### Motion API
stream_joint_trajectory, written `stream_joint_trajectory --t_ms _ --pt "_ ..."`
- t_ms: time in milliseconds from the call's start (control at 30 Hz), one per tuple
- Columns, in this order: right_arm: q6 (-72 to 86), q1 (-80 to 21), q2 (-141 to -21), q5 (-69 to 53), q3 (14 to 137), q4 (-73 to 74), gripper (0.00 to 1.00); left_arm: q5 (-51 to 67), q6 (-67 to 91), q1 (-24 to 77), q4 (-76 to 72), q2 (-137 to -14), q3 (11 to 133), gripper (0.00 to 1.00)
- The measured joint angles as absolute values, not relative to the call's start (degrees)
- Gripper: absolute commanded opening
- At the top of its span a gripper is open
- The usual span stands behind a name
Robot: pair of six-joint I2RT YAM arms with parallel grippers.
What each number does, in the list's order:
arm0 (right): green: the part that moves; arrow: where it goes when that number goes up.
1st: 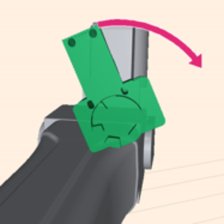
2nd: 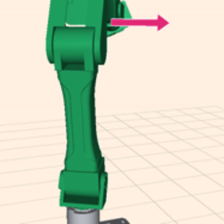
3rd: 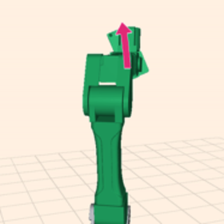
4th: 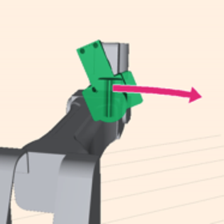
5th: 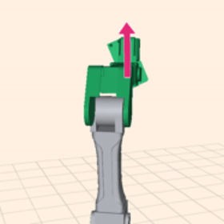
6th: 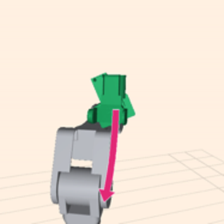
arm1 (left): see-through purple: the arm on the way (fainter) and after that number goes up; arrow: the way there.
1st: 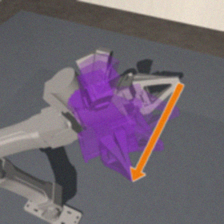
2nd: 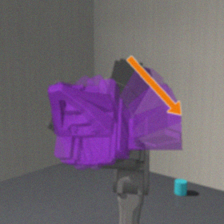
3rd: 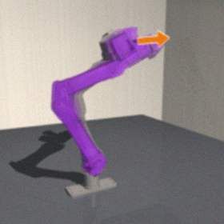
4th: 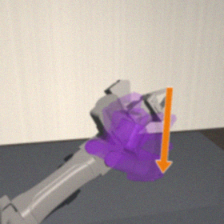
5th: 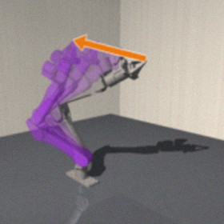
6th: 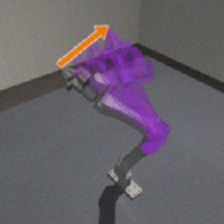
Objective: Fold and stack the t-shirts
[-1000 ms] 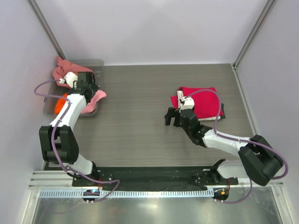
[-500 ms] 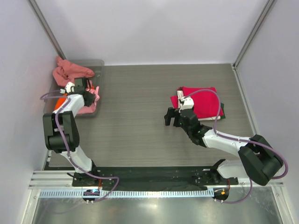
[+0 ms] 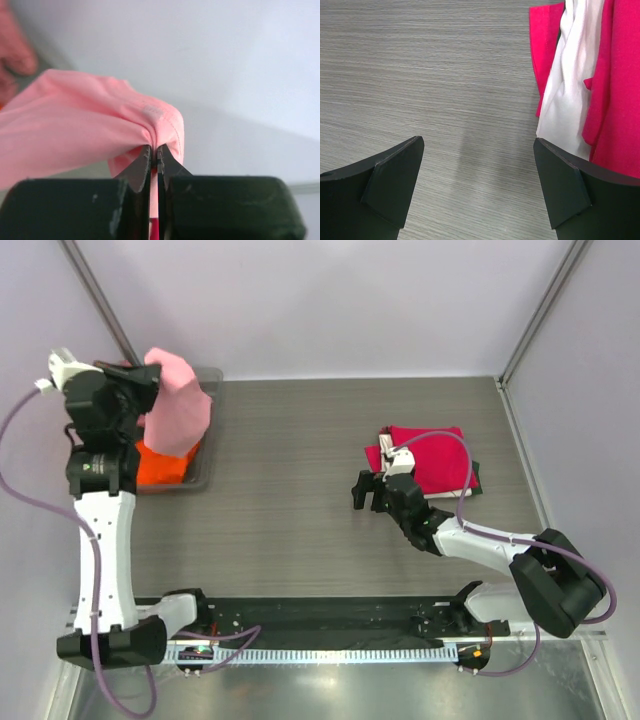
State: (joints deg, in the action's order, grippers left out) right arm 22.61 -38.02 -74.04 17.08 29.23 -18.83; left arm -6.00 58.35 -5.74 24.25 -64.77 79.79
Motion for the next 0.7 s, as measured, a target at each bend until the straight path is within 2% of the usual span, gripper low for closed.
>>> stream_joint_trajectory --t_ms 167,367,433,567,600,700 --pt "22.6 -38.0 -74.0 17.1 29.2 -18.9 0.96 2.4 60.1 -0.9 25.5 -65.8 95.8 0.00" --pt "22.7 -37.9 -74.5 17.8 29.4 -18.7 0.82 1.8 55.4 26.4 27.8 -75.5 114.5 0.00" --pt "22.8 -37.7 -75.0 18.0 29.6 -18.3 0.76 2.9 54.3 30.6 28.1 -78.7 117.7 0.00" --pt "23.0 -37.0 -75.7 18.0 29.9 -17.5 0.65 1.6 52.0 32.6 29.3 -79.3 112.6 0.00" --pt "23.1 -36.8 -75.7 18.0 29.9 -17.5 0.60 0.3 51.6 32.6 28.6 -77.8 108.2 0.00" --pt "23.3 -36.5 -75.7 18.0 29.9 -17.5 0.56 -4.7 50.7 32.0 28.6 -71.5 92.0 0.00"
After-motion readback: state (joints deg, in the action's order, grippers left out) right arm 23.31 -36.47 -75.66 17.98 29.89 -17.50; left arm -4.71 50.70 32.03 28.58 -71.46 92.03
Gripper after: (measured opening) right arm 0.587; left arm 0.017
